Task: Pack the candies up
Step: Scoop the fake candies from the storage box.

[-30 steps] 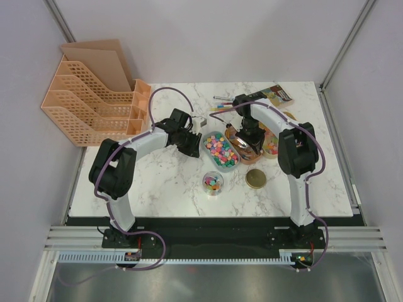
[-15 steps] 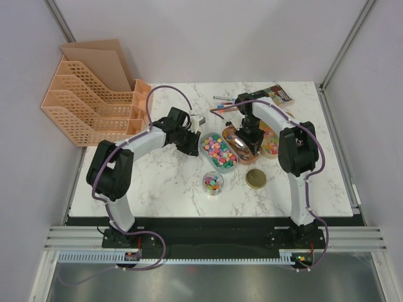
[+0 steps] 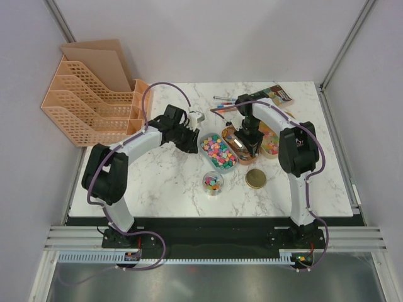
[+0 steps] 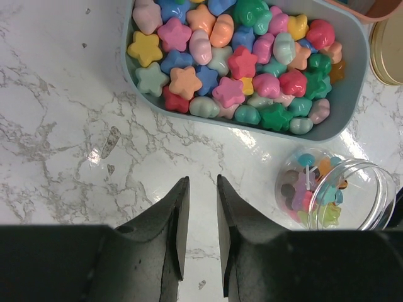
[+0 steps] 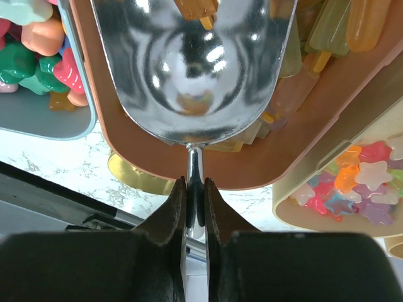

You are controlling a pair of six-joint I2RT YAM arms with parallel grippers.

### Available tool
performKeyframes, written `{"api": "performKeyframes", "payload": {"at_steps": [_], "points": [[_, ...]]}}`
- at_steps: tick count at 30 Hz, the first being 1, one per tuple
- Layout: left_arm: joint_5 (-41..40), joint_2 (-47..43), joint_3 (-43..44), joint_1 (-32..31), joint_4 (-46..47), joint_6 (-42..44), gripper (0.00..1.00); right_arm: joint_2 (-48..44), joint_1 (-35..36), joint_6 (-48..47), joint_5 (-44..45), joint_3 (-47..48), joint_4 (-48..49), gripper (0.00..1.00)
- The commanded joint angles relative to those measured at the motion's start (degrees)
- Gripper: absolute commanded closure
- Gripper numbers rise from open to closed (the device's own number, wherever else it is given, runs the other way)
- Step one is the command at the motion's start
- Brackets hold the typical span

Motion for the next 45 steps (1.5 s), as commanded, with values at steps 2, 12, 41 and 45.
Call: {"api": "performKeyframes", "payload": {"at_steps": [2,12,41,45], "points": [[2.2,-2.9,1.1,0.2,-0.4,2.7,0.69,-2.8,1.1,4.5,0.3,-2.1,2.2,1.0],[0.9,-3.9,1.3,0.2,-1.0,3.5,0.68,-5.4,2.9,10.8,0.7,-4.6,4.2,1.0],[-1.3,-5.6,-0.3,0.2,-1.7,6.8,0.68,-12.0,5.2,14.3,-0.8,-14.0,17.8,1.0],[-1.3,-5.4,-0.3,0.1,-1.9,7.1,0.68,-13.4,5.2,14.7,-0.7,-19.2,19.8,1.0]]}}
